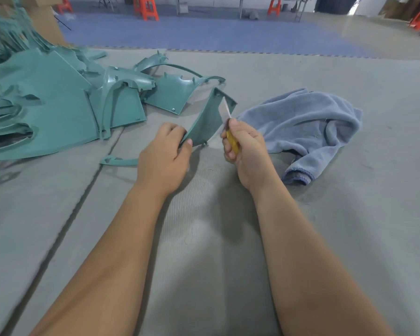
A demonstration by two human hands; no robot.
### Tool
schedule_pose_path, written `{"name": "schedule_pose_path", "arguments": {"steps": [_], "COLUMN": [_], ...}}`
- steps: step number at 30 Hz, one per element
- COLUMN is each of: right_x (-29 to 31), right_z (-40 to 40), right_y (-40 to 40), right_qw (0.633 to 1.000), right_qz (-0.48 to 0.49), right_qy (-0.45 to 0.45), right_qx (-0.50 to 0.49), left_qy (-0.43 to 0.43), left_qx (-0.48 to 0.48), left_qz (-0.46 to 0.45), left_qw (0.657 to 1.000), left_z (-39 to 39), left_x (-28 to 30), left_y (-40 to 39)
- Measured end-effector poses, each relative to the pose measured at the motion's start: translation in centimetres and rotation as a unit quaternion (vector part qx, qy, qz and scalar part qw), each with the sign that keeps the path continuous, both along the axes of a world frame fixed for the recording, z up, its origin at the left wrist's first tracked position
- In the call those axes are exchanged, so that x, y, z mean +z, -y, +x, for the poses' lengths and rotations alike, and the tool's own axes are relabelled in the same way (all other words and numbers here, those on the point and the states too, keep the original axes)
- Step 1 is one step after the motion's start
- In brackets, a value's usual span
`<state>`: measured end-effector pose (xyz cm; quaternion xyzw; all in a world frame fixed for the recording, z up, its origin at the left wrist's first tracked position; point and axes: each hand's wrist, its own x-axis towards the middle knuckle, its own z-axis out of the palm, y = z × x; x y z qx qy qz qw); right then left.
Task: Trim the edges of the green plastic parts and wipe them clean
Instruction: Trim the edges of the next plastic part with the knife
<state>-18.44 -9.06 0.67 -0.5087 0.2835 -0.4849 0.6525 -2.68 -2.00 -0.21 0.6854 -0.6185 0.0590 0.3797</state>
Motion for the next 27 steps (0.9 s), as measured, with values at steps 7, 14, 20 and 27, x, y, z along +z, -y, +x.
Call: {"name": "schedule_pose_path", "arguments": {"steps": [7, 14, 20, 27], "right_x": [0.1, 0.2, -0.2, -0.3], "right_z": [1.0, 1.1, 1.2, 1.4], "right_y": [-1.3, -1.5, -1.2, -0.9], "right_qw": [0.99, 0.986, 0.987, 0.988], "right_qz": [-0.086, -0.121, -0.115, -0.121], "right_qy": [-0.103, -0.114, -0.108, -0.093], "right_qx": [0.038, 0.009, -0.009, -0.03], "left_qy": [-0.032, -0.085, -0.082, -0.072], "left_qx": [-0.02, -0.003, 0.007, 0.011], "left_qz": [0.008, 0.008, 0.008, 0.008], "left_qw": [0.999, 0.996, 0.997, 0.997], "left_z": [-0.2, -0.2, -0.5, -0.5], "left_x": [-0.1, -0.2, -0.1, -0.2], "left_y": [0.0, 0.2, 0.3, 0.3]}}
